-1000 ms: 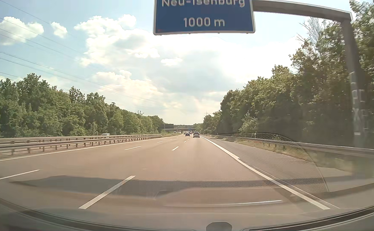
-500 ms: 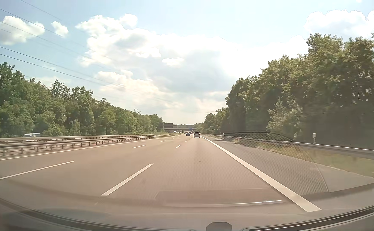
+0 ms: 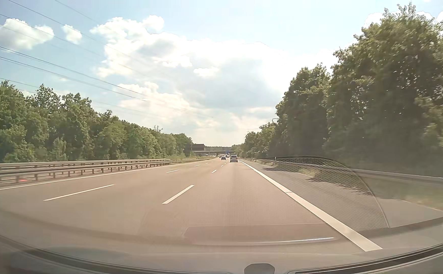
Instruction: Follow the waypoints while adhering to traffic rules and regulations
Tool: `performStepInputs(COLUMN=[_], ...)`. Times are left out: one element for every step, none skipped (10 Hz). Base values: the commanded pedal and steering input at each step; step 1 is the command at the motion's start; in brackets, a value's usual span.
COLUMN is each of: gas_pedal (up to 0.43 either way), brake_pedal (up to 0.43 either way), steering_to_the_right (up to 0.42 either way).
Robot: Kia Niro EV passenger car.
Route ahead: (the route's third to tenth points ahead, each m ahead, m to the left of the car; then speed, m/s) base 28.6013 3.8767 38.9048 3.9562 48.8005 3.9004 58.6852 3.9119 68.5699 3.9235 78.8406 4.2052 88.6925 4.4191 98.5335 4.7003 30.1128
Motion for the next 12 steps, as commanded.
performStepInputs(gas_pedal=[0.189,0.189,0.189,0.189,0.189,0.189,0.189,0.189,0.189,0.189,0.189,0.189], brake_pedal=[0.03,0.03,0.03,0.03,0.03,0.03,0.03,0.03,0.03,0.03,0.03,0.03], steering_to_the_right=[-0.001,-0.001,-0.001,-0.001,-0.001,-0.001,-0.001,-0.001,-0.001,-0.001,-0.001,-0.001])
